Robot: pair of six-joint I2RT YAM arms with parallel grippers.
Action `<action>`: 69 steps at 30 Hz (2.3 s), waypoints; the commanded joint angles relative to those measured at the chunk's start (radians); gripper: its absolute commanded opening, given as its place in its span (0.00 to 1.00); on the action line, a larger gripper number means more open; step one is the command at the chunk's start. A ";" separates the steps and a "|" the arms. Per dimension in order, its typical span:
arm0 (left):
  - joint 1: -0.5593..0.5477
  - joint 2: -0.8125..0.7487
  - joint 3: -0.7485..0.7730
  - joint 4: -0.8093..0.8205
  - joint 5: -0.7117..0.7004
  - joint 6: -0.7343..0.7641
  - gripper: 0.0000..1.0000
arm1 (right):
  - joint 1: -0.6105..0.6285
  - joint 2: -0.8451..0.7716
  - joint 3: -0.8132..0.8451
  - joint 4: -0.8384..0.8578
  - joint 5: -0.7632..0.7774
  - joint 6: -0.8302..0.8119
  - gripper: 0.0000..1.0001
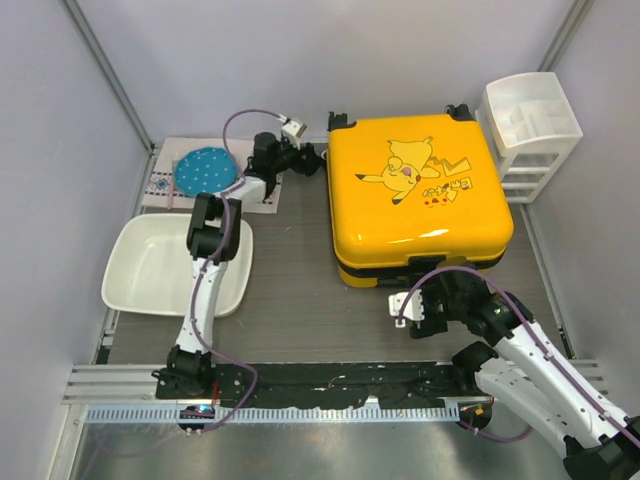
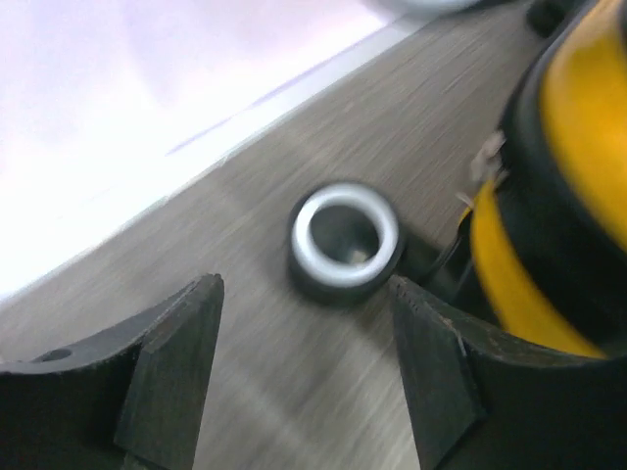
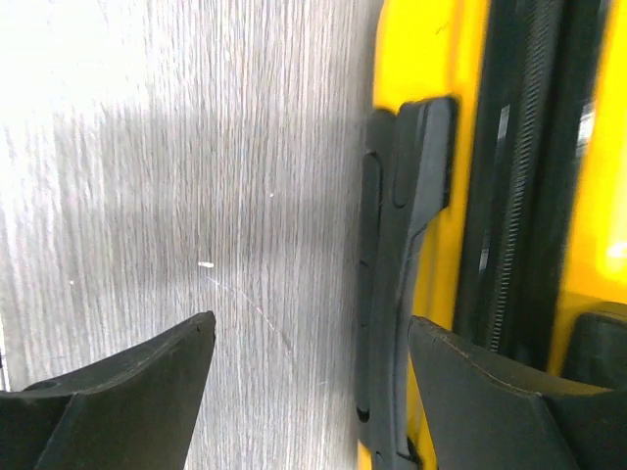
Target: Open, take out, and arrange the luggage
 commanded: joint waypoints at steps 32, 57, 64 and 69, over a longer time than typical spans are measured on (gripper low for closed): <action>0.162 -1.156 -0.947 -0.455 -0.114 -0.119 0.87 | -0.007 1.632 2.022 0.202 0.675 1.277 0.78; -0.114 -1.023 -0.996 -0.320 0.121 0.103 0.80 | -0.110 1.276 1.198 0.019 0.129 1.478 0.63; -0.379 -0.949 -1.081 -0.231 0.067 0.220 0.77 | -0.133 0.996 1.009 0.026 0.040 1.400 0.70; -0.545 -0.941 -1.075 -0.237 0.039 0.255 0.76 | -0.307 0.842 1.107 0.019 0.057 1.352 0.76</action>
